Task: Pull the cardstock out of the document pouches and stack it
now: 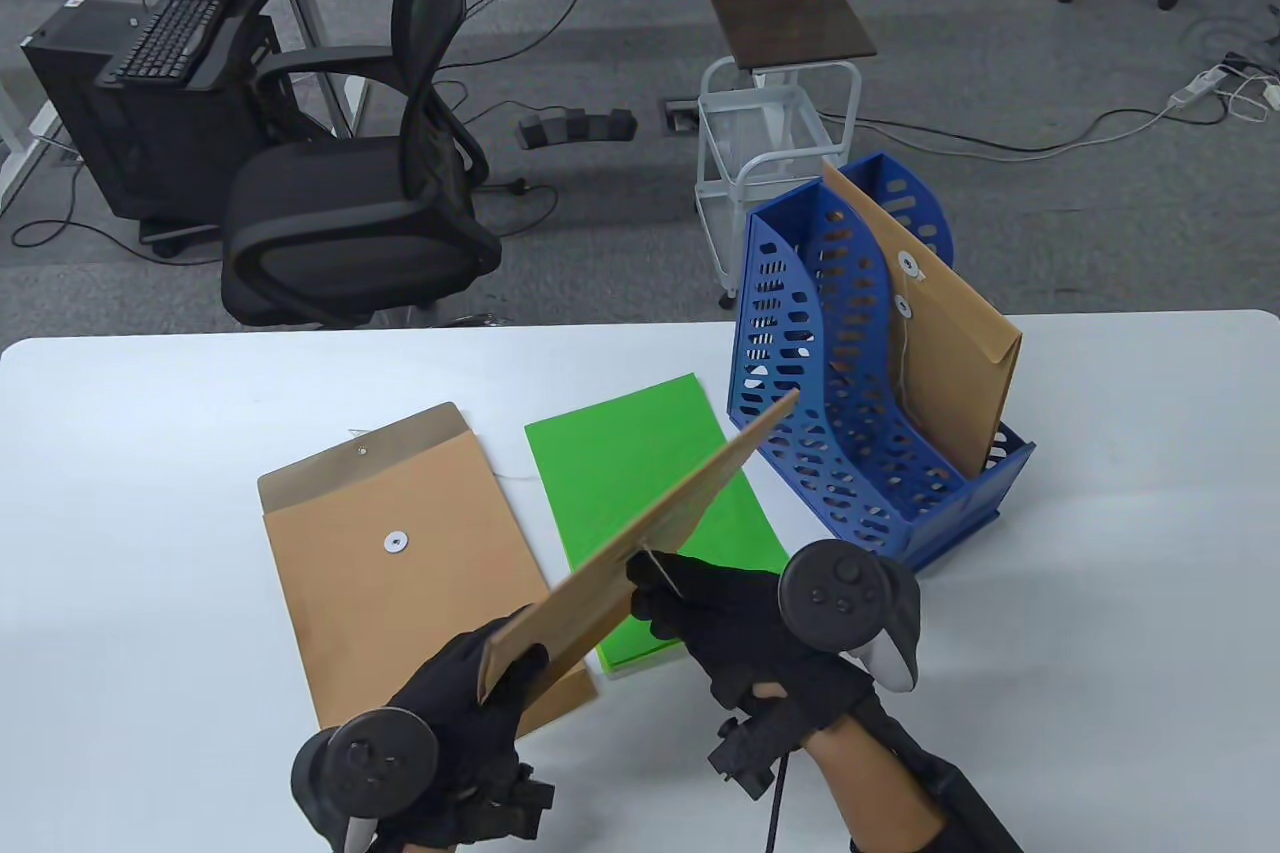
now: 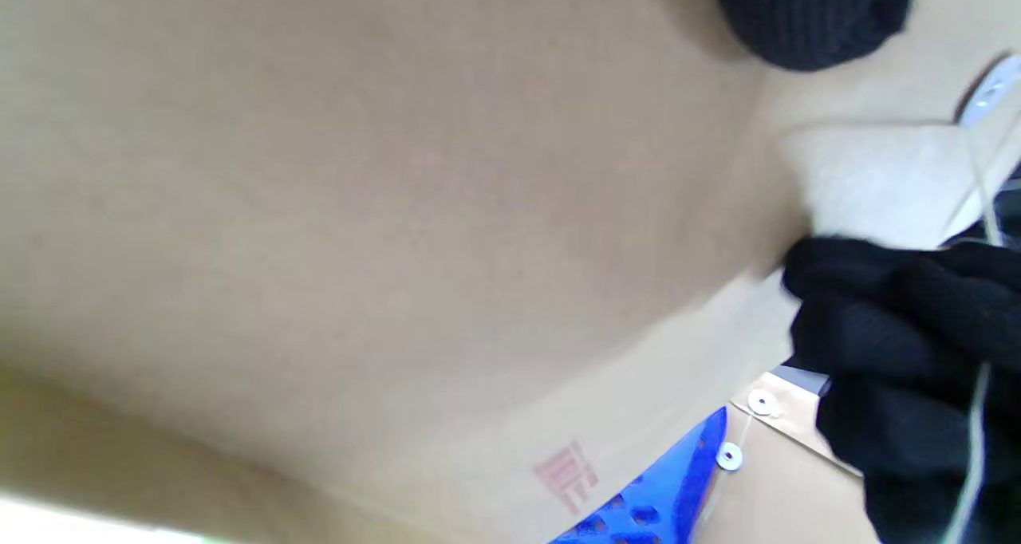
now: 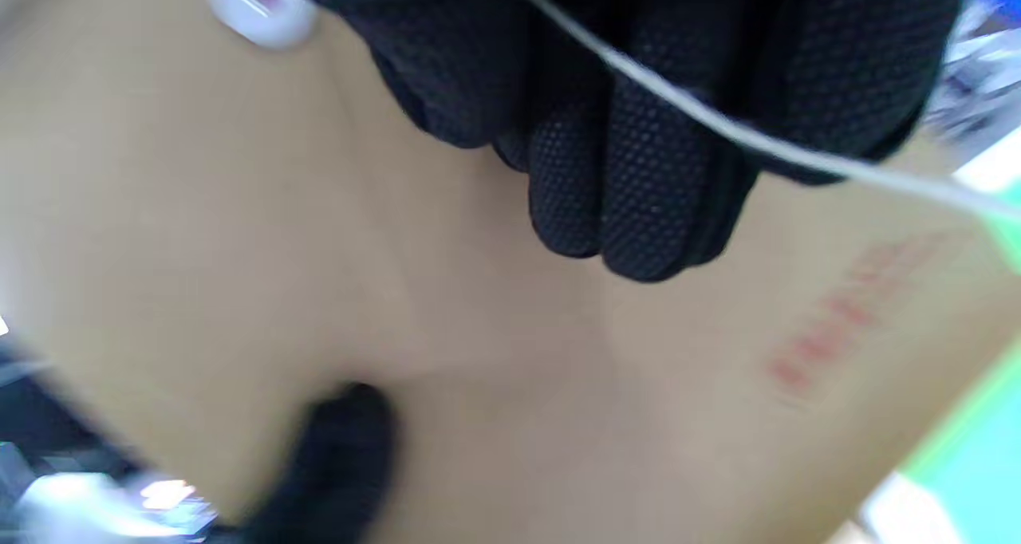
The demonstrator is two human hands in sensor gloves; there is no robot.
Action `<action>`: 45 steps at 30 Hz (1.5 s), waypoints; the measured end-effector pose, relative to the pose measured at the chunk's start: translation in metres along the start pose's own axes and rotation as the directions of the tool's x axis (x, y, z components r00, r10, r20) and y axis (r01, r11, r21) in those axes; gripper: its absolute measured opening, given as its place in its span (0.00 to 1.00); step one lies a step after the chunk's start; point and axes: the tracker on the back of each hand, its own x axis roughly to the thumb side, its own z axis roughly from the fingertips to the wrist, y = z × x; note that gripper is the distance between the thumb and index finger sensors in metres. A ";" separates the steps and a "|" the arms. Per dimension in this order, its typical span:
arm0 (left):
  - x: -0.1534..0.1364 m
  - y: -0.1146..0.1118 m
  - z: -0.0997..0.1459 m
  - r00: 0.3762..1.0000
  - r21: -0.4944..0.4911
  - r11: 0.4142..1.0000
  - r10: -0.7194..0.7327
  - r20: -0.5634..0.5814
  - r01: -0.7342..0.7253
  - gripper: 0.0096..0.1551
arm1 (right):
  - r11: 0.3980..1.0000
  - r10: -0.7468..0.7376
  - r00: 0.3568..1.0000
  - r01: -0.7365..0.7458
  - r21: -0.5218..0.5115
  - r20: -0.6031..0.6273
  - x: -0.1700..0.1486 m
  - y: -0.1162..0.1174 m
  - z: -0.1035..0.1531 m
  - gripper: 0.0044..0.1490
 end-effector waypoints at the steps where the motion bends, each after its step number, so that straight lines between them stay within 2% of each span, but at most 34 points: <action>1: -0.006 -0.003 -0.002 0.994 -0.052 0.993 0.099 -0.056 -0.102 0.25 | 0.999 -0.047 0.999 0.047 -0.006 0.021 0.001 -0.001 0.000 0.26; 3: -0.018 -0.013 -0.005 0.942 -0.194 0.931 0.275 -0.190 -0.311 0.25 | 0.997 -0.081 0.995 0.081 -0.007 0.052 0.002 -0.002 0.000 0.26; 4: -0.022 -0.018 -0.005 0.909 -0.215 0.895 0.341 -0.238 -0.392 0.24 | 0.997 -0.077 0.996 0.078 -0.016 0.048 0.003 -0.002 0.001 0.26; 7: -0.028 -0.027 -0.006 0.873 -0.297 0.837 0.363 -0.326 -0.459 0.24 | 0.996 -0.086 0.995 0.087 -0.015 0.049 0.004 -0.004 0.002 0.26; 14: -0.029 -0.031 -0.006 0.905 -0.350 0.854 0.277 -0.322 -0.386 0.24 | 0.969 -0.224 0.974 0.224 -0.107 0.013 0.000 -0.019 0.005 0.25; 18: -0.022 -0.034 -0.006 0.944 -0.387 0.873 0.210 -0.253 -0.298 0.24 | 0.950 -0.261 0.964 0.266 -0.162 0.053 0.003 -0.034 0.007 0.25; 24: -0.021 -0.037 -0.005 0.956 -0.421 0.870 0.165 -0.242 -0.257 0.24 | 0.895 -0.321 0.940 0.342 -0.286 0.119 0.006 -0.059 0.015 0.25; 29: -0.020 -0.038 -0.005 0.951 -0.413 0.869 0.177 -0.254 -0.272 0.24 | 0.895 -0.332 0.936 0.352 -0.275 0.119 0.004 -0.062 0.015 0.25; 37: -0.019 -0.036 -0.005 0.951 -0.409 0.871 0.176 -0.255 -0.271 0.24 | 0.915 -0.274 0.936 0.325 -0.240 0.222 0.020 -0.059 0.018 0.25; 42: -0.019 -0.035 -0.005 0.949 -0.401 0.876 0.169 -0.265 -0.268 0.24 | 0.963 -0.139 0.941 0.201 -0.179 0.308 0.042 -0.043 0.021 0.25; 45: -0.022 -0.031 -0.005 0.937 -0.364 0.883 0.194 -0.292 -0.296 0.24 | 0.985 -0.070 0.934 0.119 -0.122 0.349 0.051 -0.026 0.021 0.25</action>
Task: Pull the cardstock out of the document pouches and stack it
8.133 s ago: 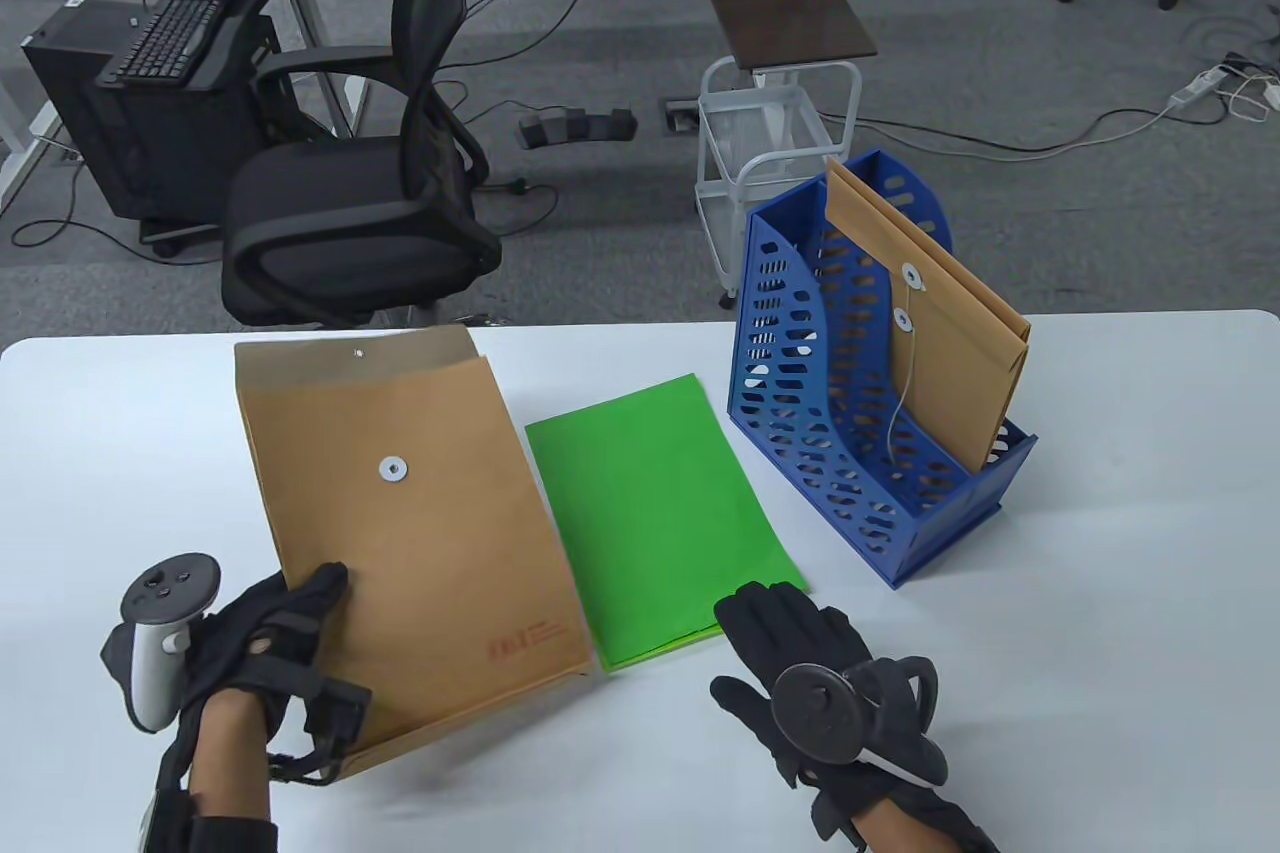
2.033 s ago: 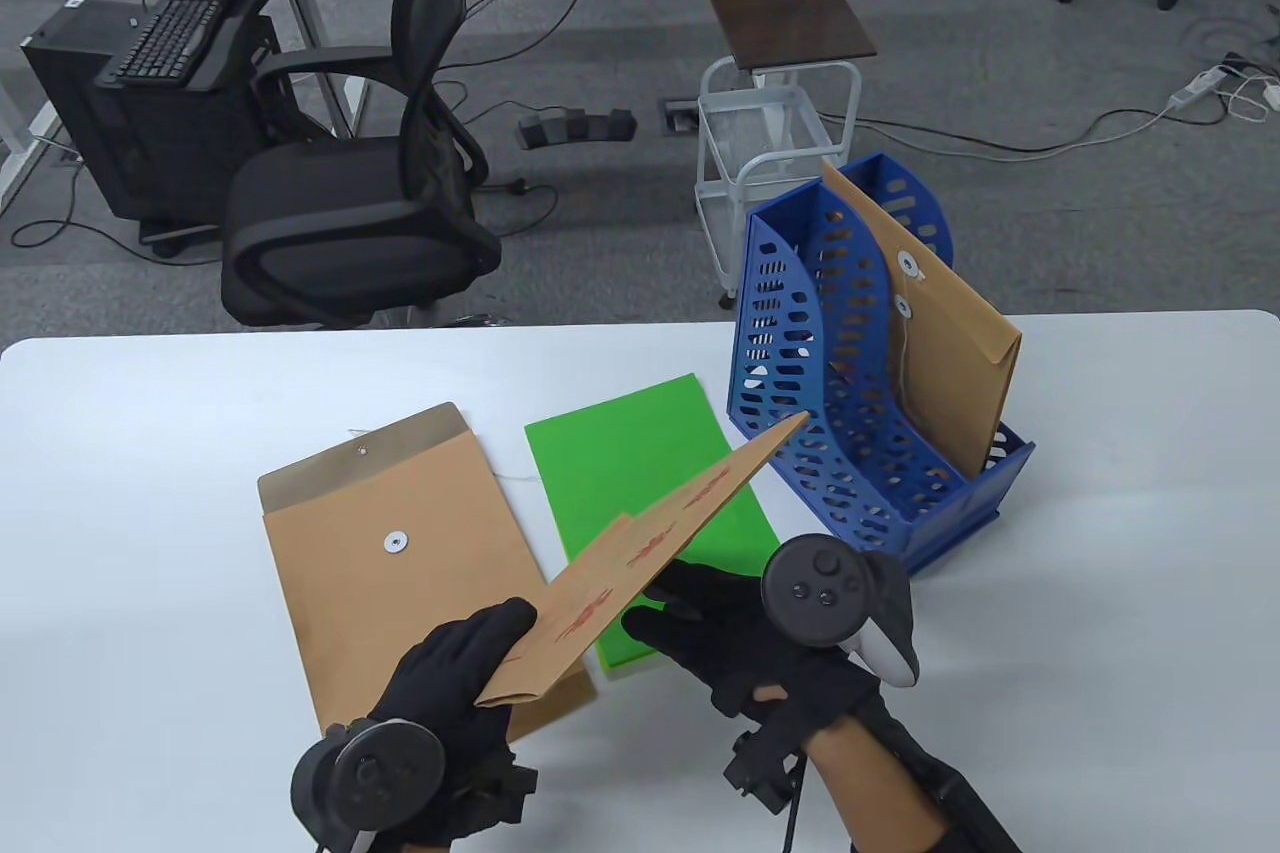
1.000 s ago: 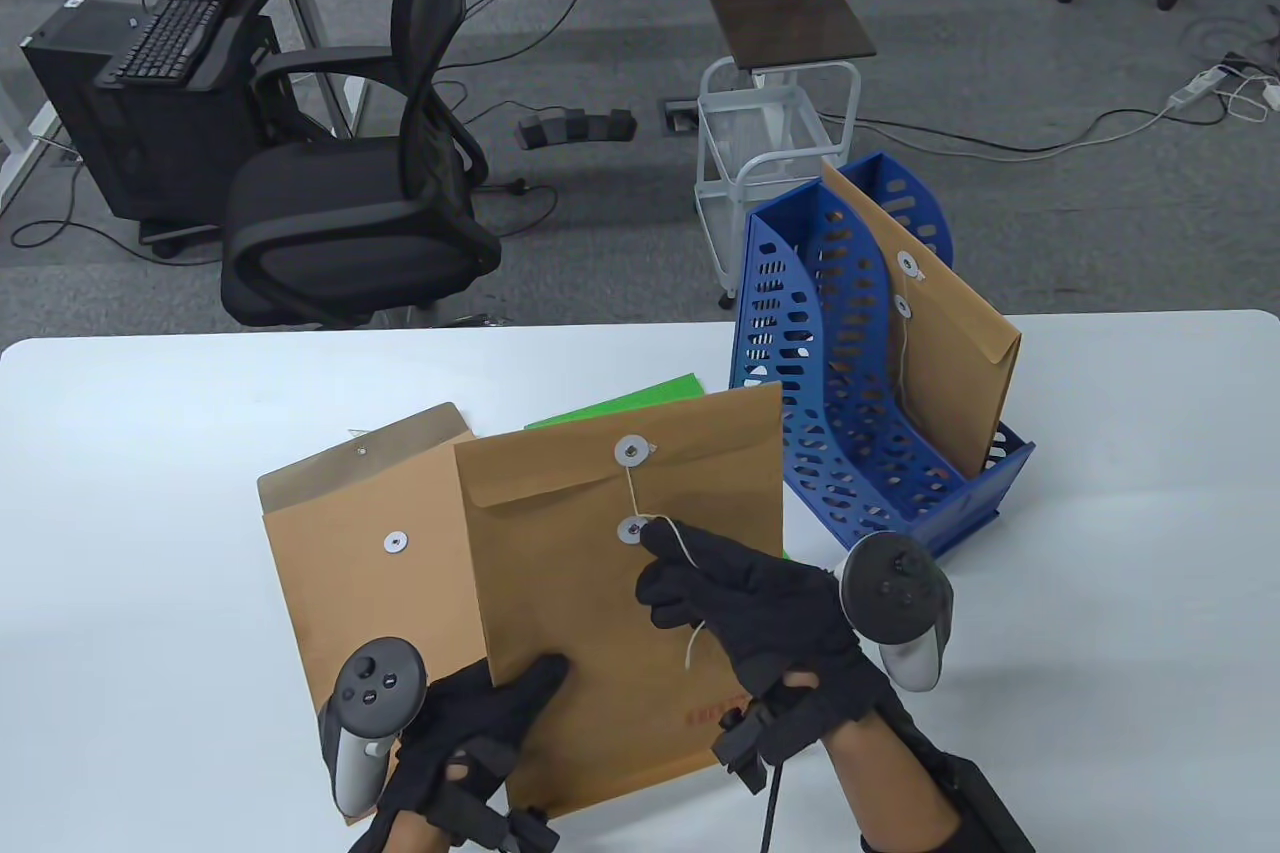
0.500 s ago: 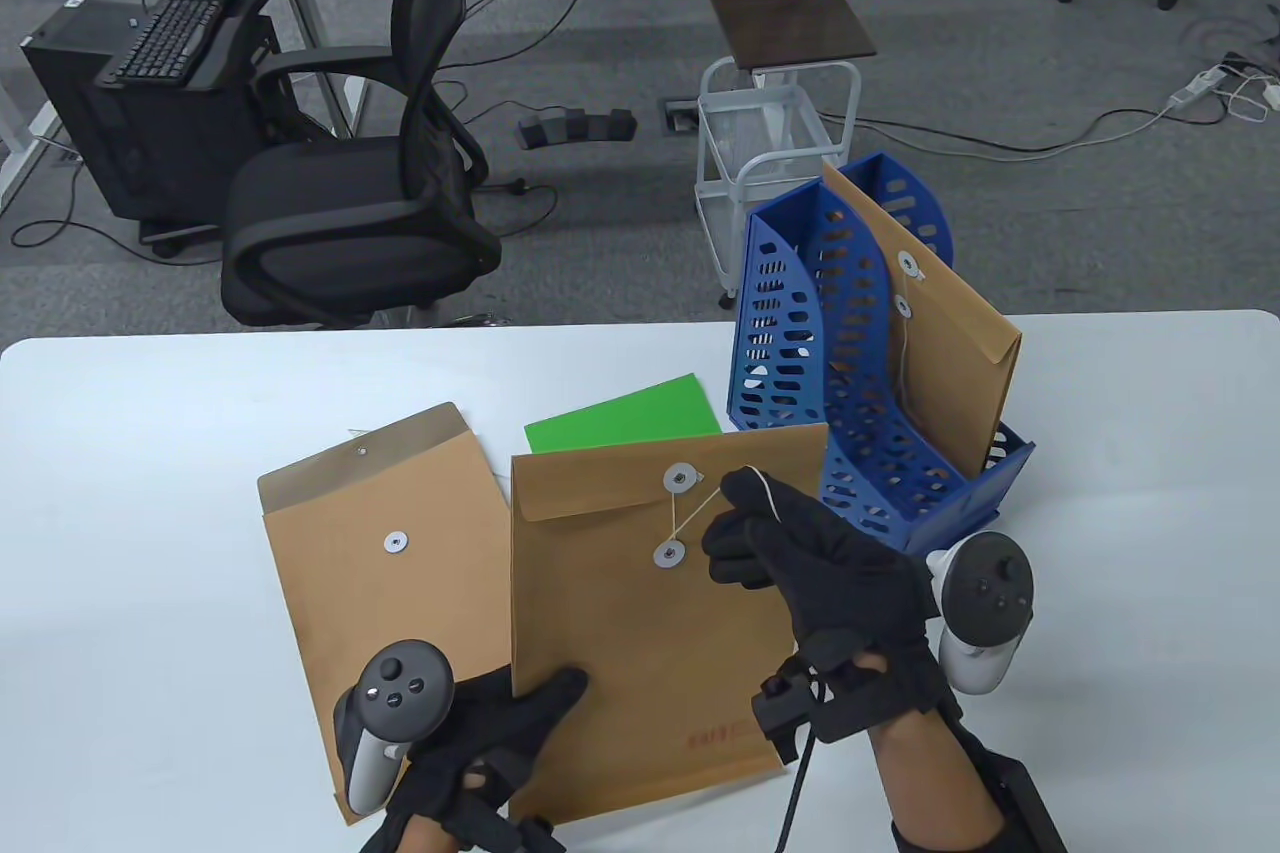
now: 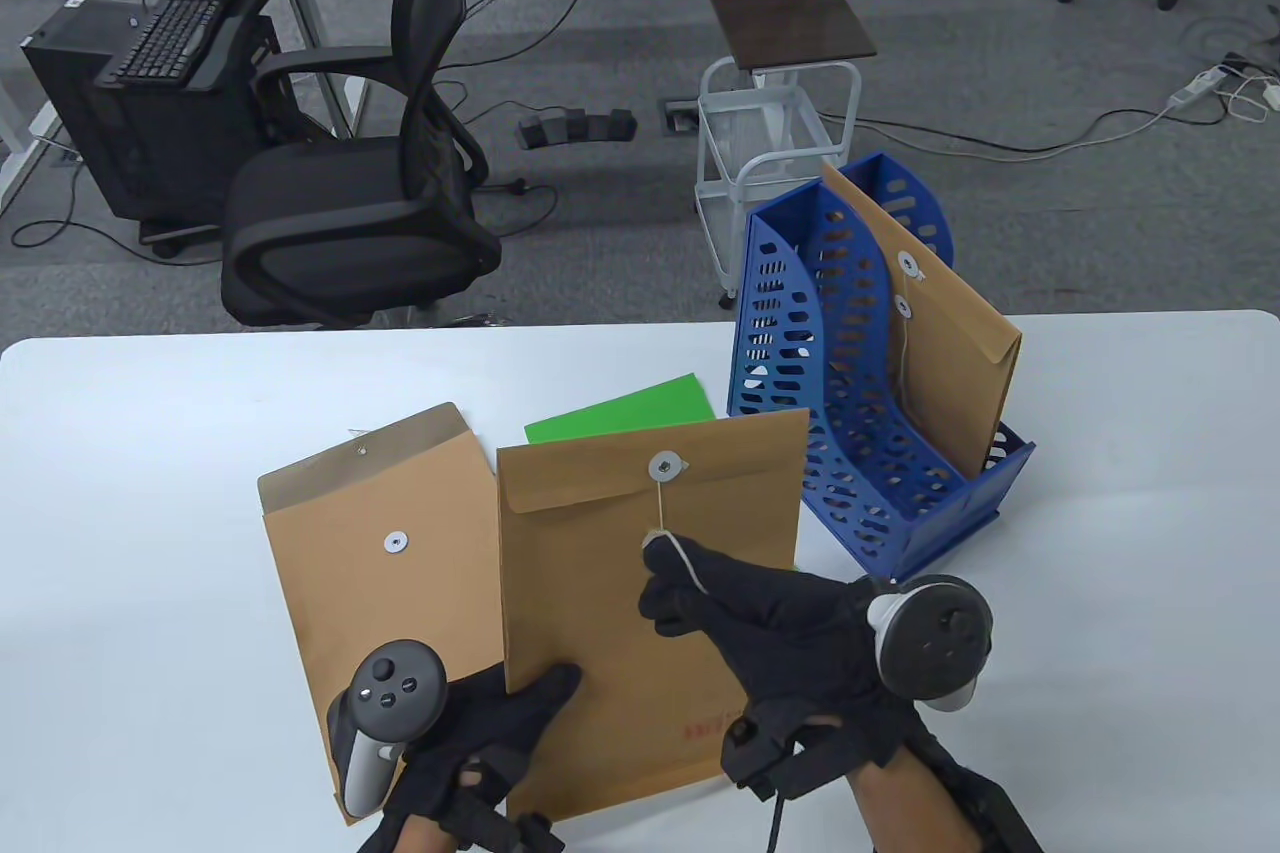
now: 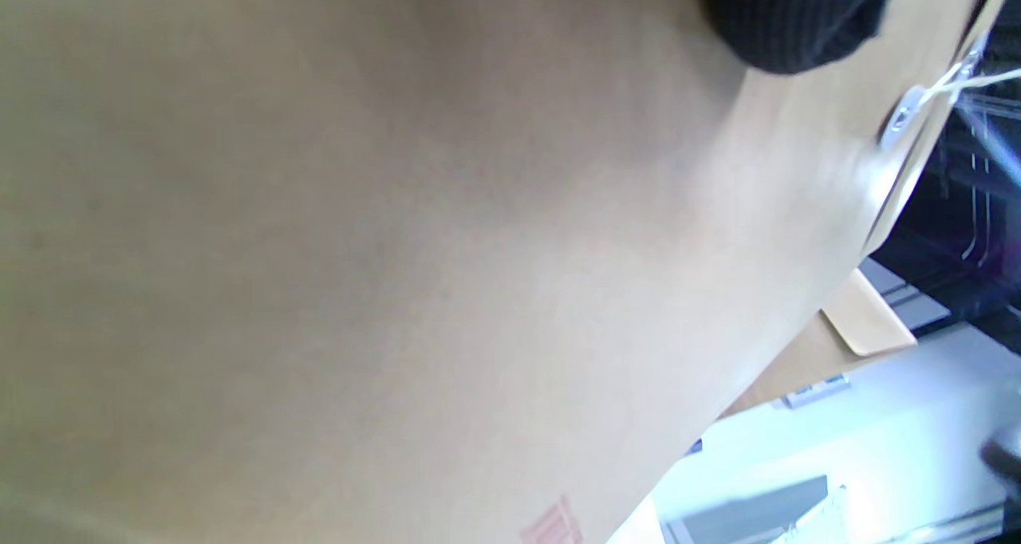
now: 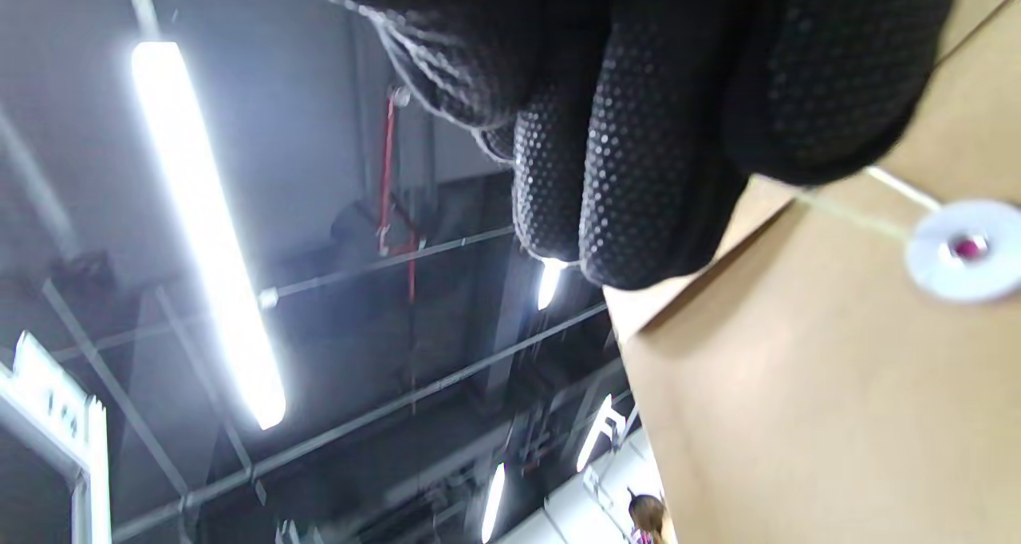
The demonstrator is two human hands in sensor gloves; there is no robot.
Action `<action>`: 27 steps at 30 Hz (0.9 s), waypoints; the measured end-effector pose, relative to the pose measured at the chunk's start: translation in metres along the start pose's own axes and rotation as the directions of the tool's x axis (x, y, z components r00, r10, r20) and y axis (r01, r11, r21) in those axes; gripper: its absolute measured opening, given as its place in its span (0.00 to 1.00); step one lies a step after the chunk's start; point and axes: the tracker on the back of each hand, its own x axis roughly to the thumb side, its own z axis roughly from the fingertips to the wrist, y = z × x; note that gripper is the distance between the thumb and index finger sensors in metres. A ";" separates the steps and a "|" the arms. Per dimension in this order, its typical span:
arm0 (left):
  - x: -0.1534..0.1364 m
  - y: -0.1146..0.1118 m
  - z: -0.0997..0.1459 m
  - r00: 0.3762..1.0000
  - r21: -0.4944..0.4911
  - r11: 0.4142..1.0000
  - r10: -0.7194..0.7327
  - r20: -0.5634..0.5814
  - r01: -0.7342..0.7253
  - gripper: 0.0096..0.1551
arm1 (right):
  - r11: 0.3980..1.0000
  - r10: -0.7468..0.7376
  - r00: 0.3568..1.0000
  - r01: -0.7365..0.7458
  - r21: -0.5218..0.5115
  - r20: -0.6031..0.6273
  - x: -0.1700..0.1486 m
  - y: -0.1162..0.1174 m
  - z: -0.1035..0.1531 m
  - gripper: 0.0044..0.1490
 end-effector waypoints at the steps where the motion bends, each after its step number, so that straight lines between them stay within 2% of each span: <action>1: -0.002 0.003 0.001 1.000 0.031 0.999 0.027 -0.005 -0.026 0.24 | 0.998 0.026 0.999 -0.028 0.056 0.030 0.002 0.009 0.000 0.25; 3: -0.005 0.009 0.002 0.997 0.073 0.995 0.069 -0.018 -0.067 0.25 | 0.986 0.059 0.997 -0.067 0.154 0.057 0.002 0.023 0.000 0.25; 6: -0.009 0.018 0.004 0.988 0.139 0.979 0.153 -0.032 -0.147 0.24 | 0.967 0.083 0.995 -0.093 0.237 0.052 -0.003 0.036 0.000 0.25; 11: -0.014 0.030 0.009 0.964 0.223 0.941 0.266 -0.018 -0.255 0.24 | 0.965 0.077 0.997 -0.072 0.251 -0.009 -0.021 0.032 -0.001 0.25; 15: -0.017 0.036 0.011 0.947 0.259 0.914 0.323 0.004 -0.313 0.25 | 0.981 0.020 0.995 0.000 0.192 -0.102 -0.044 0.015 -0.001 0.25; 17: -0.017 0.037 0.010 0.944 0.246 0.914 0.328 0.017 -0.322 0.25 | 0.987 -0.064 0.985 0.087 0.138 -0.163 -0.056 0.007 0.000 0.25; 19: -0.015 0.037 0.010 0.948 0.230 0.921 0.316 0.032 -0.315 0.24 | 0.985 -0.159 0.958 0.169 0.020 -0.239 -0.065 -0.003 0.002 0.25; 23: -0.012 0.037 0.011 0.959 0.221 0.933 0.279 0.051 -0.283 0.24 | 0.990 -0.130 0.949 0.108 -0.094 -0.288 -0.082 -0.028 0.006 0.25; 27: -0.010 0.035 0.009 0.971 0.195 0.951 0.235 0.054 -0.241 0.24 | 0.951 -0.284 0.905 0.224 -0.213 -0.317 -0.099 -0.050 0.013 0.25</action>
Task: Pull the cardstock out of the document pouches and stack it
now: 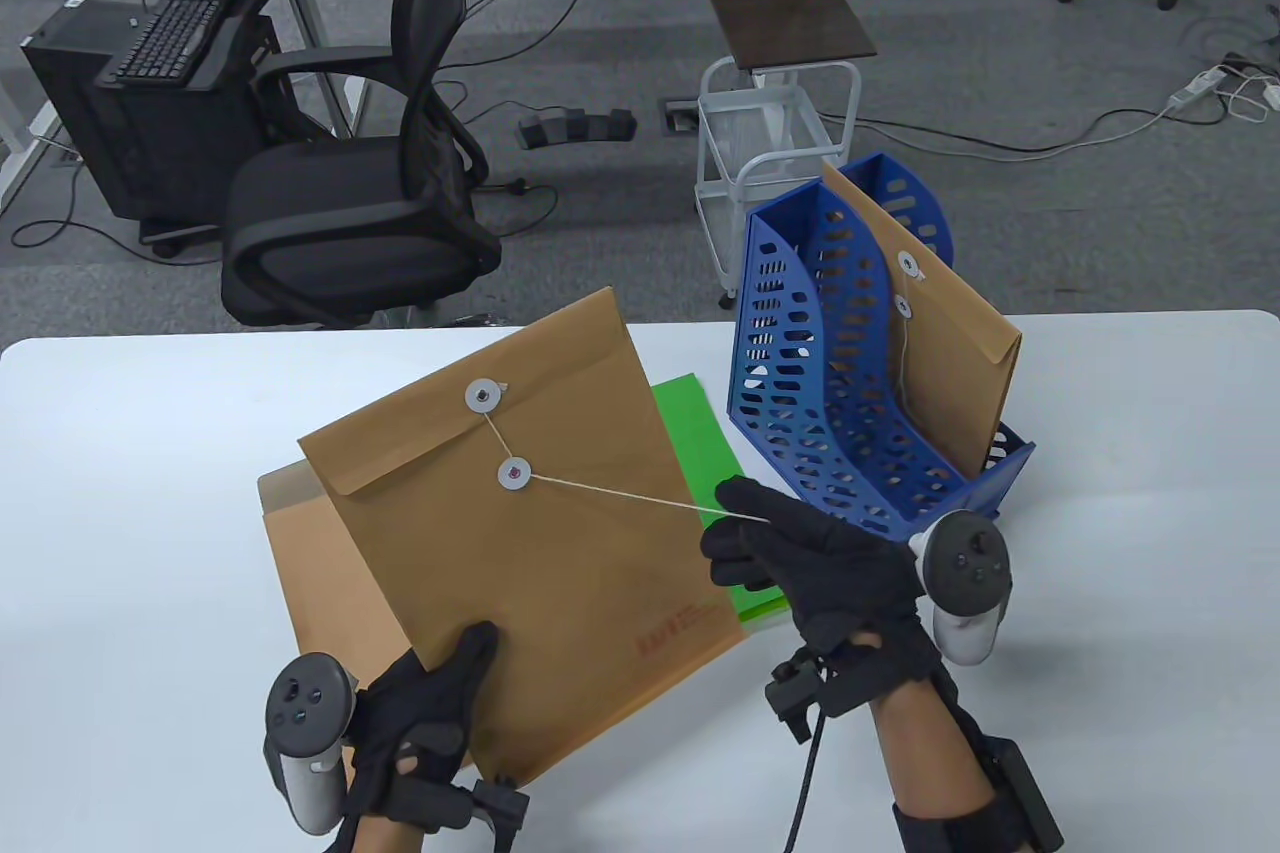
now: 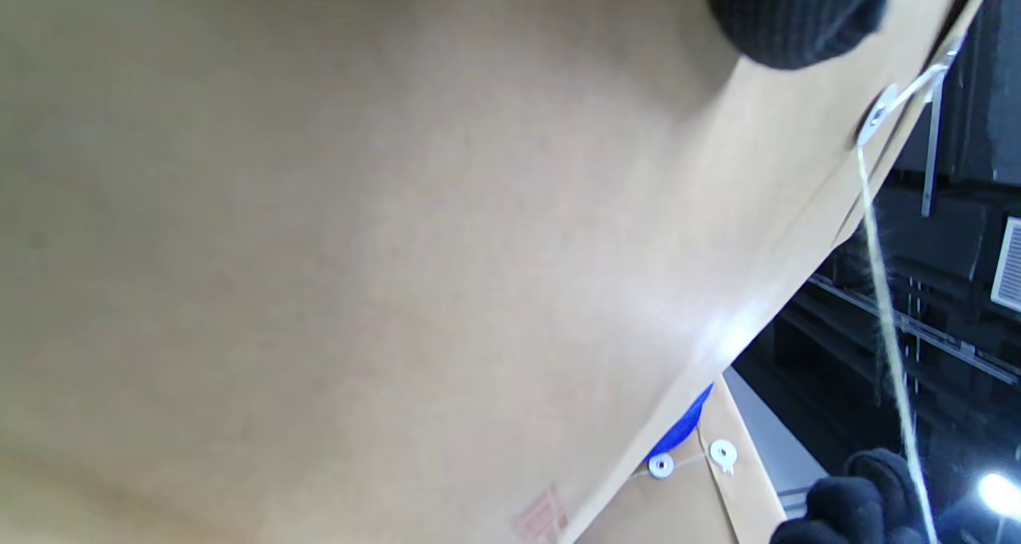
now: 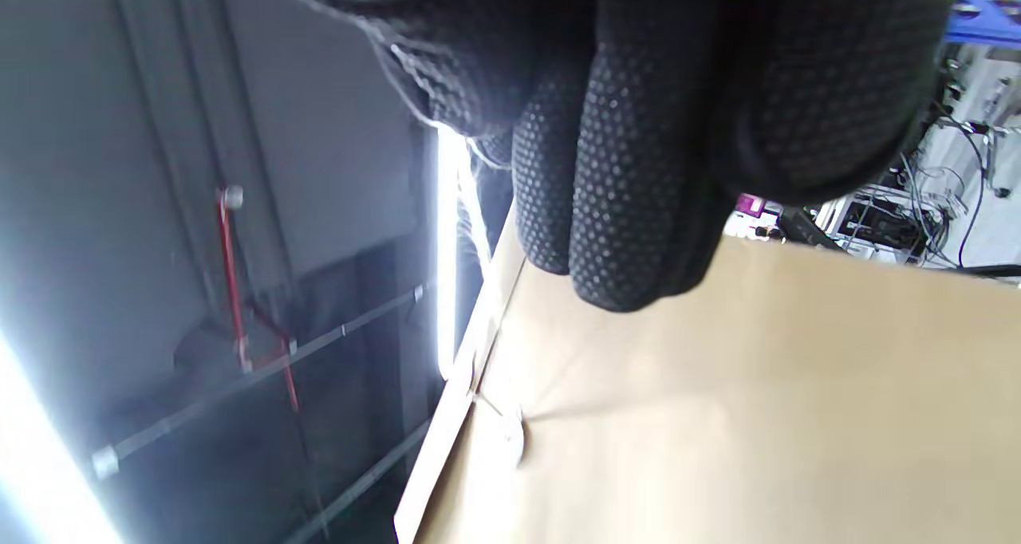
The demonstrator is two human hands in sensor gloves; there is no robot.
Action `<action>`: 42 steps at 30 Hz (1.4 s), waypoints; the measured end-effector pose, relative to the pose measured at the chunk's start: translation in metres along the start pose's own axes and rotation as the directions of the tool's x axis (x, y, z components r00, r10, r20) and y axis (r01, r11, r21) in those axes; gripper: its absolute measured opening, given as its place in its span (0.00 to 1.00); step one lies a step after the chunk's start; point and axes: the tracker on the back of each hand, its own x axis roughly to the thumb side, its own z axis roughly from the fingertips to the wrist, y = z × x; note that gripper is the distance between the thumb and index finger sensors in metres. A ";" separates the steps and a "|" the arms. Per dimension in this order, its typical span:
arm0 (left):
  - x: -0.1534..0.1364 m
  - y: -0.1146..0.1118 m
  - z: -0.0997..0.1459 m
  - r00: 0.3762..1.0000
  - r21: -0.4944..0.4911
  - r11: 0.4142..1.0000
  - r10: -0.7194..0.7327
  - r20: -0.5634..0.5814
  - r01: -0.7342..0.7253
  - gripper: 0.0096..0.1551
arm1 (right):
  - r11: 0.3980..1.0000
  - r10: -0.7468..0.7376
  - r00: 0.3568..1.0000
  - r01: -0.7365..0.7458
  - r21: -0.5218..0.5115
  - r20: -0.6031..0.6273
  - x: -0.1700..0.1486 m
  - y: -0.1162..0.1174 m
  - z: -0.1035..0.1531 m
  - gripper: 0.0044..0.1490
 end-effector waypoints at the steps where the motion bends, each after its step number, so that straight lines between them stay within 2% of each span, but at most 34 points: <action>1: 0.001 -0.001 0.000 1.000 -0.001 1.000 -0.006 0.002 0.006 0.24 | 0.999 -0.034 0.999 0.034 -0.020 -0.012 -0.002 -0.006 0.000 0.25; 5: 0.003 0.000 0.001 1.000 0.007 1.000 -0.021 0.014 0.021 0.24 | 0.993 0.029 0.997 -0.037 -0.114 -0.071 -0.006 -0.021 0.001 0.25; 7: 0.003 0.001 0.002 1.000 0.020 1.000 -0.023 0.017 0.023 0.24 | 0.966 0.161 0.976 -0.186 -0.181 -0.145 -0.011 -0.028 0.003 0.27; 8: 0.003 0.002 0.002 0.999 0.028 0.999 -0.028 0.020 0.028 0.25 | 0.945 0.232 0.952 -0.269 -0.184 -0.200 -0.014 -0.031 0.003 0.30; 9: 0.003 0.003 0.002 0.999 0.042 0.999 -0.028 0.022 0.027 0.24 | 0.917 0.321 0.906 -0.370 -0.150 -0.274 -0.019 -0.034 0.003 0.36; 11: 0.004 0.005 0.003 0.999 0.070 0.997 -0.026 0.029 0.024 0.24 | 0.910 0.368 0.852 -0.412 -0.043 -0.372 -0.030 -0.038 0.003 0.42; 12: 0.005 0.006 0.004 0.999 0.081 0.996 -0.030 0.032 0.027 0.24 | 0.914 0.365 0.843 -0.406 -0.022 -0.396 -0.033 -0.039 0.004 0.43; 15: 0.007 0.009 0.005 0.996 0.116 0.991 -0.078 0.050 0.072 0.24 | 0.929 0.309 0.879 -0.361 -0.084 -0.364 -0.031 -0.039 0.004 0.43; 17: 0.010 0.011 0.005 0.989 0.136 0.984 -0.127 0.069 0.117 0.24 | 0.914 0.368 0.878 -0.403 -0.057 -0.307 -0.018 -0.035 0.002 0.40; 18: 0.013 0.011 0.006 0.985 0.150 0.979 -0.152 0.083 0.138 0.24 | 0.903 0.406 0.880 -0.428 -0.043 -0.245 -0.008 -0.032 0.002 0.40; 20: 0.021 0.011 0.009 0.964 0.206 0.956 -0.238 0.116 0.211 0.24 | 0.918 0.394 0.916 -0.397 -0.016 -0.077 0.012 -0.022 0.001 0.40; 21: 0.029 0.010 0.011 0.944 0.242 0.934 -0.301 0.132 0.264 0.24 | 0.928 0.370 0.929 -0.370 0.036 -0.002 0.025 -0.014 0.002 0.39; 23: 0.045 0.008 0.012 0.901 0.284 0.890 -0.409 0.147 0.358 0.24 | 0.919 0.345 0.937 -0.350 0.184 0.060 0.048 0.004 0.007 0.38; 24: 0.056 0.006 0.011 0.867 0.306 0.856 -0.475 0.150 0.416 0.24 | 0.893 0.350 0.931 -0.364 0.264 0.102 0.060 0.018 0.012 0.39; 25: 0.063 0.004 0.010 0.843 0.311 0.834 -0.517 0.152 0.456 0.24 | 0.870 0.357 0.923 -0.384 0.308 0.142 0.067 0.027 0.015 0.40; 27: 0.083 -0.002 0.008 0.755 0.320 0.762 -0.632 0.175 0.563 0.24 | 0.817 0.354 0.902 -0.426 0.388 0.246 0.078 0.052 0.021 0.39; 28: 0.089 -0.005 0.008 0.716 0.323 0.730 -0.673 0.187 0.602 0.24 | 0.806 0.343 0.905 -0.421 0.416 0.250 0.080 0.060 0.024 0.40; 29: 0.098 -0.009 0.008 0.650 0.328 0.678 -0.731 0.206 0.658 0.24 | 0.798 0.339 0.908 -0.415 0.437 0.245 0.079 0.071 0.027 0.41; 32: 0.110 -0.018 0.007 0.502 0.313 0.552 -0.834 0.229 0.773 0.24 | 0.776 0.393 0.900 -0.434 0.458 0.187 0.069 0.086 0.030 0.46; 33: 0.112 -0.019 0.006 0.475 0.304 0.526 -0.850 0.228 0.794 0.24 | 0.778 0.394 0.897 -0.441 0.447 0.199 0.067 0.086 0.029 0.46; 35: 0.115 -0.016 0.005 0.378 0.305 0.434 -0.898 0.225 0.848 0.24 | 0.820 0.390 0.902 -0.433 0.376 0.187 0.068 0.079 0.027 0.44; 36: 0.116 -0.012 0.005 0.355 0.309 0.408 -0.910 0.215 0.859 0.24 | 0.835 0.390 0.900 -0.434 0.338 0.193 0.070 0.073 0.027 0.43; 39: 0.119 0.006 0.004 0.345 0.303 0.393 -0.917 0.200 0.868 0.24 | 0.850 0.414 0.879 -0.466 0.246 0.235 0.081 0.051 0.025 0.43; 42: 0.123 0.022 0.007 0.311 0.317 0.363 -0.929 0.203 0.876 0.24 | 0.840 0.485 0.827 -0.531 0.110 0.283 0.092 0.034 0.028 0.46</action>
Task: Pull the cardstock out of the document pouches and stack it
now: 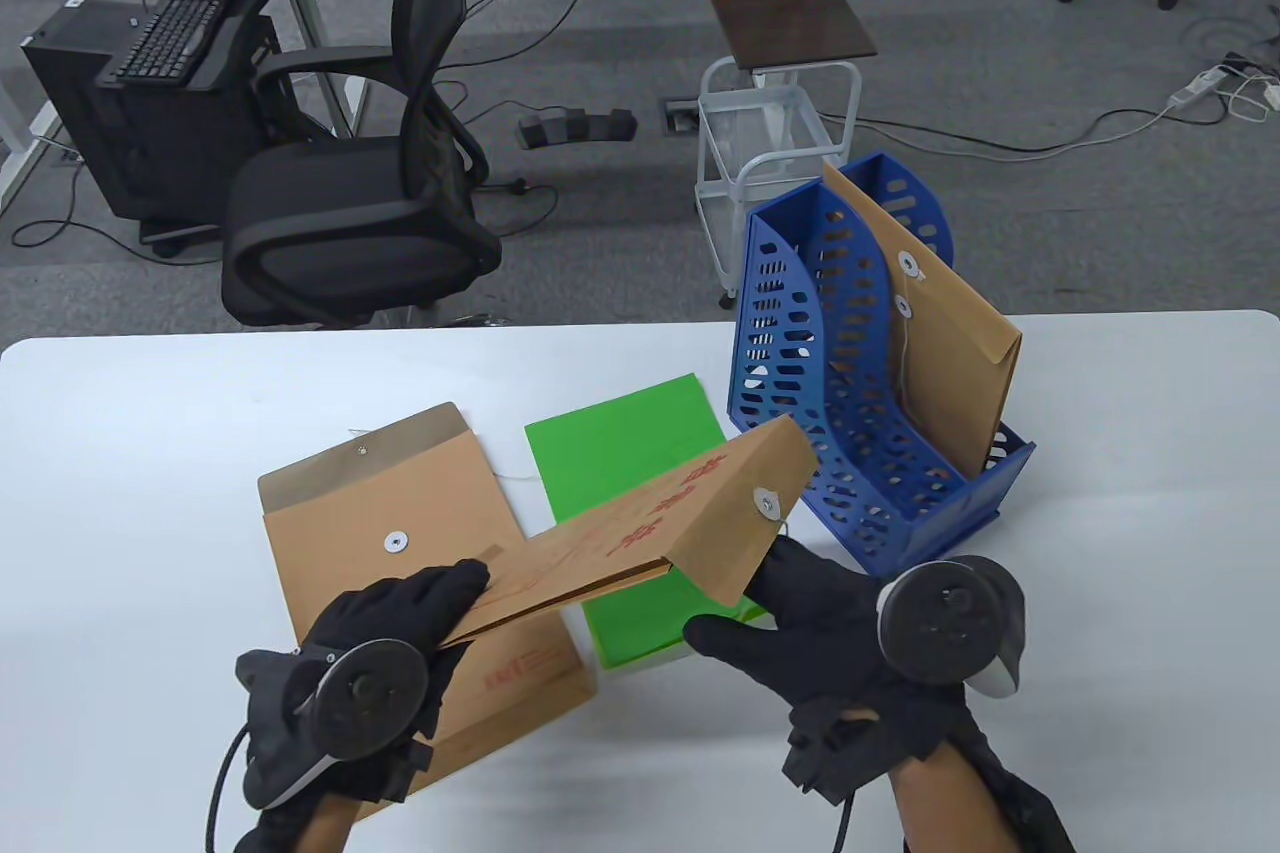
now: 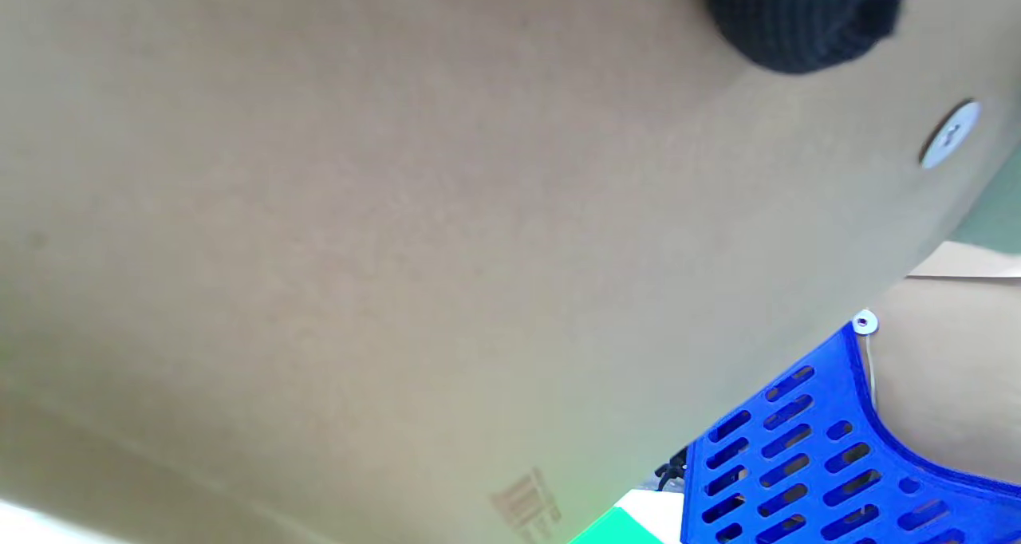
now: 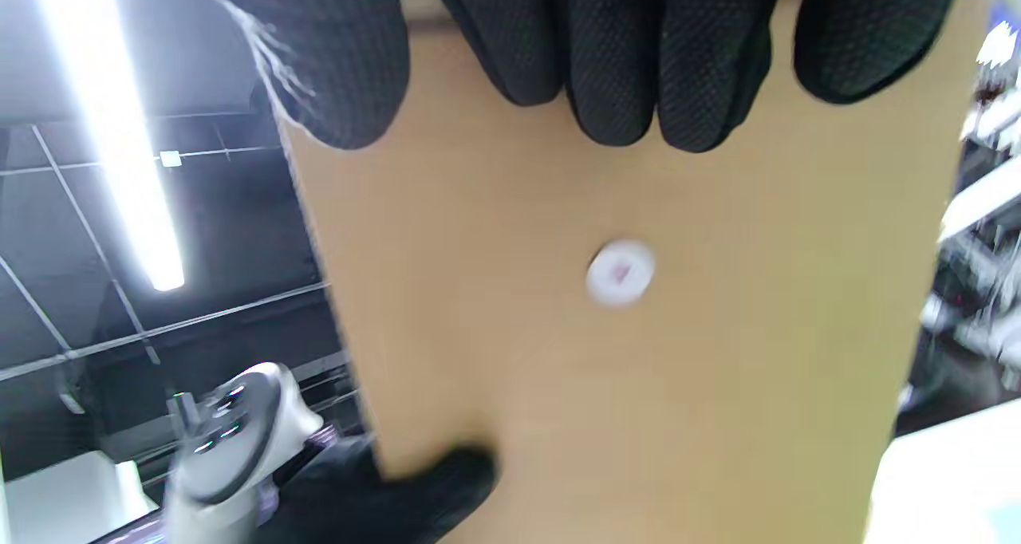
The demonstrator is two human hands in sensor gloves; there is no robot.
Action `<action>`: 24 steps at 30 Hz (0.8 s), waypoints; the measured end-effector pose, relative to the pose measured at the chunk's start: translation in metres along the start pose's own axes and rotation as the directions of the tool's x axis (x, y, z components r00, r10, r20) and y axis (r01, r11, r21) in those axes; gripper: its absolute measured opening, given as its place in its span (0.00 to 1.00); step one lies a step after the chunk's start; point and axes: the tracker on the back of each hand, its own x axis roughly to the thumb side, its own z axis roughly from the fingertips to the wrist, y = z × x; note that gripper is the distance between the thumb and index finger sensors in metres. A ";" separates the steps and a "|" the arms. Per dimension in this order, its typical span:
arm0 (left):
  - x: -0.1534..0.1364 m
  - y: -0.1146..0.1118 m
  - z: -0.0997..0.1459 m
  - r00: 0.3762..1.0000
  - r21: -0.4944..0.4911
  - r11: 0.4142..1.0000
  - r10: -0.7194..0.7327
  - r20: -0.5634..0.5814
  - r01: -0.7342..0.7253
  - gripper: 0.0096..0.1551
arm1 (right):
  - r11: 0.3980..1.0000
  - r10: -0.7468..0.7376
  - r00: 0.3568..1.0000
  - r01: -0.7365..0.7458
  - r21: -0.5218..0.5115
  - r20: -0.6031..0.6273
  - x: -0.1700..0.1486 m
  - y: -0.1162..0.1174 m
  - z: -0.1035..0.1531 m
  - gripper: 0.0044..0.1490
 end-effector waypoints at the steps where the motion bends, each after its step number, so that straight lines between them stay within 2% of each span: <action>1: -0.003 0.003 0.001 1.000 0.004 1.000 -0.011 0.005 0.011 0.24 | 0.997 0.072 0.997 -0.072 -0.040 0.001 0.002 -0.004 0.002 0.47; 4: -0.005 0.010 0.001 0.999 -0.006 0.999 -0.040 0.035 0.040 0.24 | 0.974 0.181 0.982 -0.173 -0.147 0.049 0.006 -0.008 0.005 0.48; 6: -0.003 0.012 0.001 0.994 0.001 0.998 -0.066 0.087 0.066 0.24 | 0.976 0.175 0.980 -0.161 -0.144 0.090 0.007 -0.008 0.004 0.41; 10: 0.003 0.016 0.005 0.983 0.063 0.990 -0.133 0.125 0.126 0.24 | 0.962 0.184 0.981 -0.168 -0.215 0.058 0.005 -0.010 0.006 0.34; 15: -0.001 0.021 0.006 0.987 0.090 0.992 -0.096 0.130 0.085 0.24 | 0.922 0.213 0.977 -0.190 -0.336 0.032 0.003 -0.012 0.009 0.34; 20: -0.005 0.027 0.006 0.987 0.117 0.988 -0.112 0.114 0.099 0.24 | 0.920 0.315 0.949 -0.303 -0.249 0.008 0.008 -0.005 0.005 0.35; 24: -0.009 0.031 0.006 0.986 0.125 0.985 -0.132 0.101 0.119 0.24 | 0.922 0.368 0.929 -0.360 -0.145 0.030 0.010 -0.001 0.004 0.41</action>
